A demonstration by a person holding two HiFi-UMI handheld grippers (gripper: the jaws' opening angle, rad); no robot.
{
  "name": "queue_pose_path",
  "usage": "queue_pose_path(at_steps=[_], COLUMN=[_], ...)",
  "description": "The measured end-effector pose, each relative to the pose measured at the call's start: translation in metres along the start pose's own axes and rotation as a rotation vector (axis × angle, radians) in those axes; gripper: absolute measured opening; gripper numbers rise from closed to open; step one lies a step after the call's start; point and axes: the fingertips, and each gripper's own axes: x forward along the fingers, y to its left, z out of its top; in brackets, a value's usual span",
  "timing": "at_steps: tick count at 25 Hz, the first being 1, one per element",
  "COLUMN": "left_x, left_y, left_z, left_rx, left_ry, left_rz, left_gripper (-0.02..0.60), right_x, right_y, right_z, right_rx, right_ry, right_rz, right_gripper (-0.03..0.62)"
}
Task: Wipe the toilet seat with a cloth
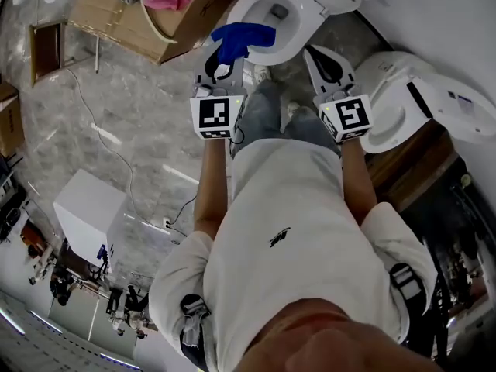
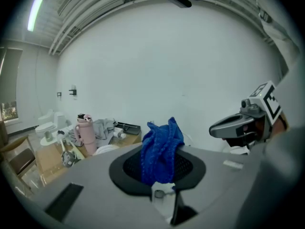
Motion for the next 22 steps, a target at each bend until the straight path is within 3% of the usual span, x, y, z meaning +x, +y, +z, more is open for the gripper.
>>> queue_pose_path(at_steps=[11, 22], left_x=[0.098, 0.2], left_y=[0.045, 0.051], left_z=[-0.073, -0.149], left_rx=[-0.038, -0.047], left_ry=[0.093, 0.159], left_rz=[-0.058, -0.09], left_gripper=[0.075, 0.075], right_x=[0.083, 0.155], right_y=[-0.04, -0.096], right_z=[-0.064, -0.142], right_rx=[0.054, 0.108], right_ry=[0.099, 0.148], right_rz=[-0.056, -0.068], right_gripper=[-0.005, -0.005])
